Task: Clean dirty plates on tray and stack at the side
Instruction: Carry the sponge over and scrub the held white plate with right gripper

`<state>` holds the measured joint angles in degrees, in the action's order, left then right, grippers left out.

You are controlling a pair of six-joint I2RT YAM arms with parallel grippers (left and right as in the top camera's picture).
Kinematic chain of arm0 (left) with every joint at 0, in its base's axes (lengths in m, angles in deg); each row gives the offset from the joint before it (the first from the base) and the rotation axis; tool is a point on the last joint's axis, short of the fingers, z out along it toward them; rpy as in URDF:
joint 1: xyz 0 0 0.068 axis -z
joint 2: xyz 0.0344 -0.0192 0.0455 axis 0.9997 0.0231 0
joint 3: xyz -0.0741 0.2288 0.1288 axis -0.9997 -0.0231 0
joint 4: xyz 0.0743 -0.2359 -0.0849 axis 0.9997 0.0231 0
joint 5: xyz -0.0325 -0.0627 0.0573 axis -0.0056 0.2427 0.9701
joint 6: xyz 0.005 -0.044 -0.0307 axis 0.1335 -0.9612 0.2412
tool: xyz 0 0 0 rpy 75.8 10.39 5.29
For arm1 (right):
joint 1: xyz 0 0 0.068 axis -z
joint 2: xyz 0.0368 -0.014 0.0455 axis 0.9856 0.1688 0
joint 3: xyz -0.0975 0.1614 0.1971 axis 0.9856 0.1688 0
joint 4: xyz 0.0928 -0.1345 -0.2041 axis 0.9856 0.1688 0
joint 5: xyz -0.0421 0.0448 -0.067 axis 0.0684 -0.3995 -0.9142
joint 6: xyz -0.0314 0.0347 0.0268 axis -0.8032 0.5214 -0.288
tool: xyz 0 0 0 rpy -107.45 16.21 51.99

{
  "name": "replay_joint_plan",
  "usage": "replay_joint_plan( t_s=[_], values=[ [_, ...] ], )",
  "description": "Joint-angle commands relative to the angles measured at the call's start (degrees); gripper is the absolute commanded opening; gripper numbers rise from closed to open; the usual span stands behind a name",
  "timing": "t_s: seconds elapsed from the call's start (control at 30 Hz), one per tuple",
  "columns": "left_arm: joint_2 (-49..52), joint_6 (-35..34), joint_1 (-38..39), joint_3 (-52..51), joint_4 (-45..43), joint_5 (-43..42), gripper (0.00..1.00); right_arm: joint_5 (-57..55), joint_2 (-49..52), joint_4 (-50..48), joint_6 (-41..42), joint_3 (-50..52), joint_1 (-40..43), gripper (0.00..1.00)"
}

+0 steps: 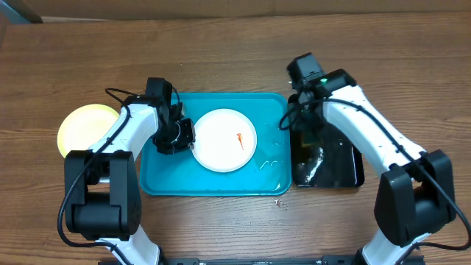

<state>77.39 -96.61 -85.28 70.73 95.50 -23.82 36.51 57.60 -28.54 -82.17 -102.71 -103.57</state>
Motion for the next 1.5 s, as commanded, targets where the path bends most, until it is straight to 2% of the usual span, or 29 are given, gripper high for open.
replay_joint_plan(
  t_s=[0.0, 0.4, 0.67, 0.87, 1.23, 1.47],
  values=[
    [0.9, -1.2, 0.4, 0.9, 0.2, -0.6, 0.04, 3.0, -1.8, -2.8, -0.2, -1.6, -3.3, 0.04],
    [0.9, -1.2, 0.4, 0.9, 0.2, -0.6, 0.04, -3.0, 0.0, -17.2, -0.3, -1.6, -15.2, 0.04],
    [0.9, -1.2, 0.4, 0.9, 0.3, -0.6, 0.04, -4.4, 5.4, -23.0, -0.2, -1.4, -17.1, 0.04],
    [0.9, -1.1, 0.4, 0.9, 0.4, -0.6, 0.04, -3.9, 10.5, -23.1, -0.2, -1.4, -17.3, 0.04],
    [0.9, -1.0, 0.4, 0.9, 0.3, -0.6, 0.04, 11.1, 15.4, -21.7, 0.2, -0.4, -17.4, 0.04],
    [0.9, -1.0, 0.4, 0.9, -0.3, -0.6, 0.04, 24.4, 15.4, -20.0, 4.6, -0.4, -17.5, 0.04]
  ],
)
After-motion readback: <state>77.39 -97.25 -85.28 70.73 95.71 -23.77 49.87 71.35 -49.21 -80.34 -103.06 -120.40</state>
